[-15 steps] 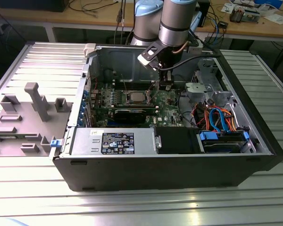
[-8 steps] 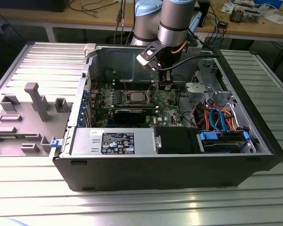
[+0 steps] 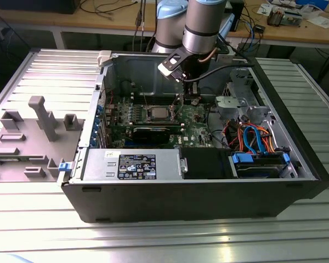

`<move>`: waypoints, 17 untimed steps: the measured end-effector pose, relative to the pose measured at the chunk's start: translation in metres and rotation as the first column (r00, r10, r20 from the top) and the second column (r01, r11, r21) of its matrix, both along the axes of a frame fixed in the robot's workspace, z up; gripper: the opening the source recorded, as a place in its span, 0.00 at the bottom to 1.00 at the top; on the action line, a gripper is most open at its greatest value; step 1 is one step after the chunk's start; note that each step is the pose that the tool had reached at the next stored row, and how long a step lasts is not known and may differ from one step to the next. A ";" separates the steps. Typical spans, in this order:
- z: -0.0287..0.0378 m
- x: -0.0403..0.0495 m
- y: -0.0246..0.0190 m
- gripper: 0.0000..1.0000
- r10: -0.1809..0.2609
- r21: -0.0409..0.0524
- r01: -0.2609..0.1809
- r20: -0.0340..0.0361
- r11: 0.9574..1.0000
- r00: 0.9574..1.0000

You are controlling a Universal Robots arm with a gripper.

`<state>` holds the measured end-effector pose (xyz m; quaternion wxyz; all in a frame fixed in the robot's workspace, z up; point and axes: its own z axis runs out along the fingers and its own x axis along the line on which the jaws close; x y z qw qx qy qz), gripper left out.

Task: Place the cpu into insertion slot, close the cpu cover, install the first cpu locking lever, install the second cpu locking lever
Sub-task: 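Close the cpu cover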

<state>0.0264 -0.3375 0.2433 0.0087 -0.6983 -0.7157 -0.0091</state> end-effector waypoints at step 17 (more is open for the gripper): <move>-0.0001 -0.0044 0.0000 0.11 0.000 0.000 0.000 0.000 1.000 1.000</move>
